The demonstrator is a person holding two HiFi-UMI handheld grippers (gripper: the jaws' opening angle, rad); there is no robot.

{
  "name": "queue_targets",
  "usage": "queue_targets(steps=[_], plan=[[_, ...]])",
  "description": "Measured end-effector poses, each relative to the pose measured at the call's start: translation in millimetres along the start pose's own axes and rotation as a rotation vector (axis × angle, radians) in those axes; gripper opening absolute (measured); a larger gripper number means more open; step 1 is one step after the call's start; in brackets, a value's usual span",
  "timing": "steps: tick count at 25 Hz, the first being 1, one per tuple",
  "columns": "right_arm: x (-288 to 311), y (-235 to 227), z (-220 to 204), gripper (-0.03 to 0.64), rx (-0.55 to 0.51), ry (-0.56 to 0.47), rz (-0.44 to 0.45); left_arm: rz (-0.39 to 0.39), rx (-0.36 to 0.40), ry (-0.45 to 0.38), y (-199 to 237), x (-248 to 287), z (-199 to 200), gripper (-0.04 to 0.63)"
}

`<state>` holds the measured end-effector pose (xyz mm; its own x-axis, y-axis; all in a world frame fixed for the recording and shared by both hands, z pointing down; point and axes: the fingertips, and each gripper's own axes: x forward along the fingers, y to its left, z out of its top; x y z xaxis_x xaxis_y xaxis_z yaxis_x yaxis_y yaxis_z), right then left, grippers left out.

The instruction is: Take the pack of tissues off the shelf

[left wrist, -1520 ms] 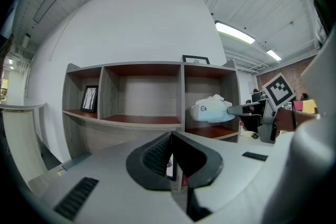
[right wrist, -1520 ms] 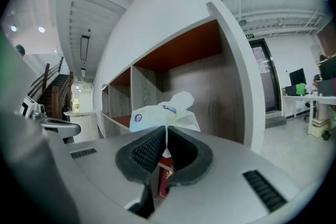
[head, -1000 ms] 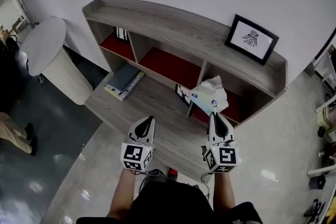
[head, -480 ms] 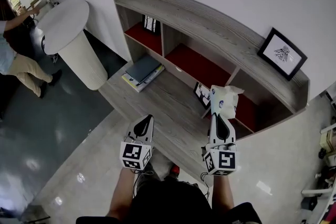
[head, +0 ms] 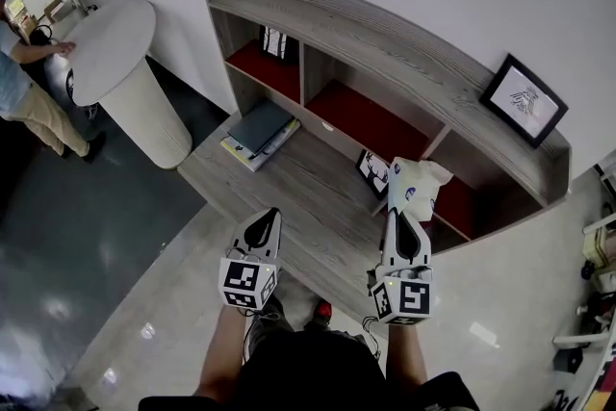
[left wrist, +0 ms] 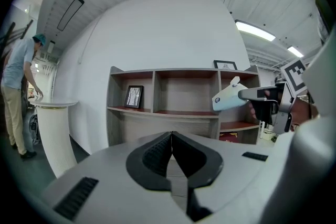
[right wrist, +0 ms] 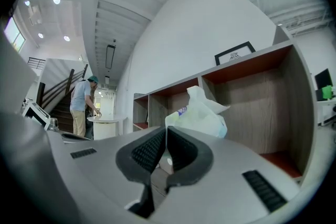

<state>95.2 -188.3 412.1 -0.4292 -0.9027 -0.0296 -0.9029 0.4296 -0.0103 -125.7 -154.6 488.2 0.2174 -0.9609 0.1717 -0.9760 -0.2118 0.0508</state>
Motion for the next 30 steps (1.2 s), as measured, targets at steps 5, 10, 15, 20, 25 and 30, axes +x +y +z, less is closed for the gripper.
queue_targets(steps=[5,10,15,20,25,30], plan=[[2.7,14.2,-2.4,0.034,-0.007,0.005,0.02,-0.021,0.004,-0.006,-0.5,2.4,0.7,0.009],[11.7,38.4,-8.1,0.034,0.001,0.015,0.075,0.005,0.0,-0.005,13.6,-8.4,-0.5,0.008],[24.4,71.9,-10.4,0.034,0.005,0.015,0.152,0.063,-0.007,-0.009,39.0,-24.6,0.1,0.008],[40.2,102.4,-14.6,0.034,-0.002,0.025,0.218,0.127,-0.02,-0.009,66.8,-42.5,-2.2,0.008],[60.8,134.3,-24.4,0.034,0.0,0.041,0.285,0.191,-0.036,0.002,96.6,-59.2,-8.3,0.008],[82.3,166.1,-43.8,0.034,0.005,0.072,0.347,0.243,-0.054,0.025,123.5,-71.6,-19.5,0.008]])
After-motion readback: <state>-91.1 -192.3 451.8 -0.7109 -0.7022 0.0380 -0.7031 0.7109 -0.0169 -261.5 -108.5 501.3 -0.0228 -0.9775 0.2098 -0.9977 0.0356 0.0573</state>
